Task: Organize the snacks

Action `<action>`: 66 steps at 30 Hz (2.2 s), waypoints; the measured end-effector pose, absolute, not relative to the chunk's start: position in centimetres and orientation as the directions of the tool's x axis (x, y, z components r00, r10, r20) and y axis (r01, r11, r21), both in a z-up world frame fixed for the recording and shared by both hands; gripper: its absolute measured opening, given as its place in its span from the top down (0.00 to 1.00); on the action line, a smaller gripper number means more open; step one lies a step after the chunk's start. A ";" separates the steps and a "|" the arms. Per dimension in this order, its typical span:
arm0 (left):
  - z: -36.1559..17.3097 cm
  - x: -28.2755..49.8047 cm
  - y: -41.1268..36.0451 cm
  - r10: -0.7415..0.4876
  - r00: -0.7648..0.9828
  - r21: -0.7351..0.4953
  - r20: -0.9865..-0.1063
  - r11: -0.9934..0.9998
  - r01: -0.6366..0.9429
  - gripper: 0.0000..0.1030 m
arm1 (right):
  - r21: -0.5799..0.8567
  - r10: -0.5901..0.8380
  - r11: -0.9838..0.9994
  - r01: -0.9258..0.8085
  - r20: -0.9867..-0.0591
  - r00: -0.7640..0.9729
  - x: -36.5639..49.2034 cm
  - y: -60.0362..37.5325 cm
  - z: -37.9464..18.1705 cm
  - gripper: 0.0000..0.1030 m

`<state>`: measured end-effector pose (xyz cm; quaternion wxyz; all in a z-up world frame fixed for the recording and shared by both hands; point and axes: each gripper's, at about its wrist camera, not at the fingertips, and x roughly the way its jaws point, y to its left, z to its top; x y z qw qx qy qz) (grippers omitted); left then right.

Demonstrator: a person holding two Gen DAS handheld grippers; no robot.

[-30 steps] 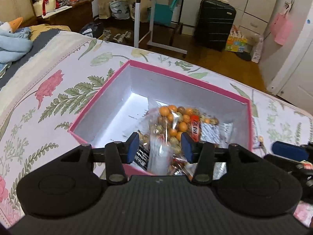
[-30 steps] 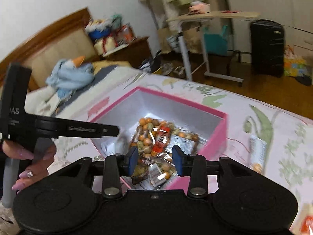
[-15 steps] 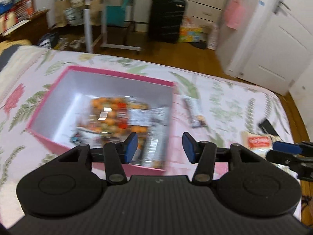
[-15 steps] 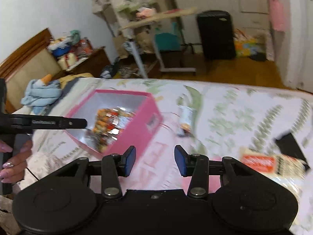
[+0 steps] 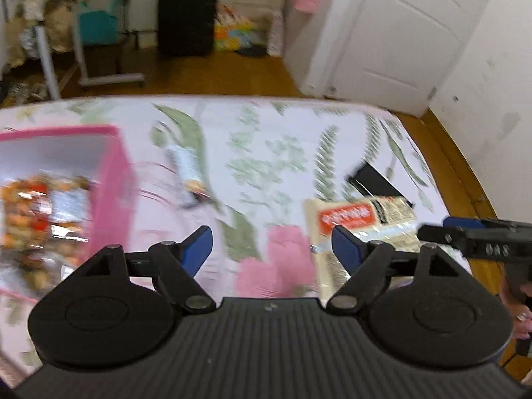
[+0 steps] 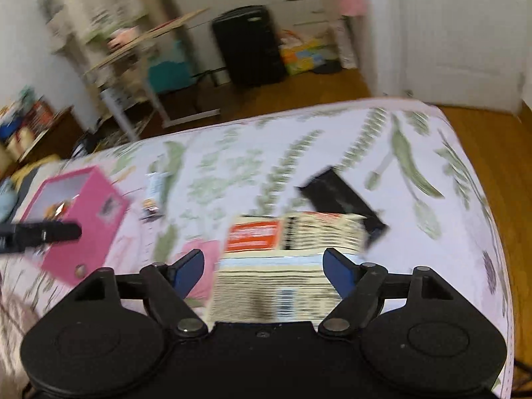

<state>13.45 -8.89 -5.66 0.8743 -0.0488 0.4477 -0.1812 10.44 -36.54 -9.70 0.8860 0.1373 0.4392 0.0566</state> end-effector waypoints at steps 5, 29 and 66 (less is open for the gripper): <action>-11.5 14.5 -13.1 -0.406 0.501 -0.289 -0.765 0.910 0.296 0.24 | 0.338 0.214 0.936 0.104 -0.777 0.592 11.7 -38.6 -12.9 0.17; -15.4 13.9 -16.4 -0.586 0.267 -0.485 -0.765 0.797 0.361 0.47 | 0.455 0.412 0.889 0.040 -0.836 0.363 13.5 -37.2 -16.7 0.26; -1.0 6.8 11.2 -0.299 0.626 -0.279 -0.721 0.951 0.132 0.45 | 0.580 0.748 0.633 -0.512 -0.628 0.212 14.8 -12.6 -4.4 0.45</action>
